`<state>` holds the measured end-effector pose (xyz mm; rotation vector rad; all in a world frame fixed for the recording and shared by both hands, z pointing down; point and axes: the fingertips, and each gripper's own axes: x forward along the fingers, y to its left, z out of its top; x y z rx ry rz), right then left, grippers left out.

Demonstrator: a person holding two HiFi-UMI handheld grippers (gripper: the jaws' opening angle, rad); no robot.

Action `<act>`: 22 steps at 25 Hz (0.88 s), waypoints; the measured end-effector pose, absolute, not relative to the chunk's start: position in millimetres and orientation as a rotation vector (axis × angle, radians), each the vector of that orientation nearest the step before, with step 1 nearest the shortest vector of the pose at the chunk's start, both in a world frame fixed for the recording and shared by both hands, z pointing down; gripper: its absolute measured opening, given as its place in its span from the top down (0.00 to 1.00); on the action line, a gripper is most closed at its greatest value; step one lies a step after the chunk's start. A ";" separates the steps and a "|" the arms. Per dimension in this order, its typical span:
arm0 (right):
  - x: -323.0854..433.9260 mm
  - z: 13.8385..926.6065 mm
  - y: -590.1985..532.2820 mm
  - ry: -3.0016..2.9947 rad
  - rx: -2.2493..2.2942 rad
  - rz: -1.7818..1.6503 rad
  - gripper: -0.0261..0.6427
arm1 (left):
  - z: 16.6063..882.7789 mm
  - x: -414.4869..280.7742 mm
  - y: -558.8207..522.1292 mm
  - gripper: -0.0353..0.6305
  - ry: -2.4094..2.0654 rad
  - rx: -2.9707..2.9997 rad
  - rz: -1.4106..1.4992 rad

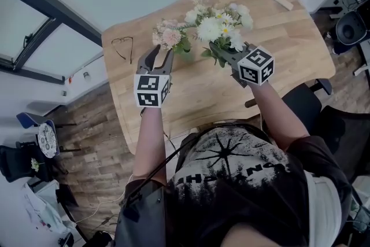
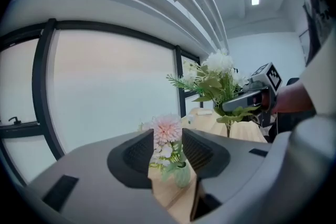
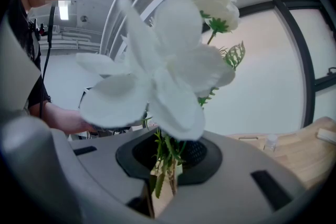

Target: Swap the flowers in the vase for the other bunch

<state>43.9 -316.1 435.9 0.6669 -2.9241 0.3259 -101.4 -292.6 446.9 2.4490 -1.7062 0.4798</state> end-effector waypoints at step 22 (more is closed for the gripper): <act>55.0 441.8 -338.1 -2.933 0.709 0.371 0.86 | 466.8 -86.4 -345.3 0.48 -1.679 2.435 0.935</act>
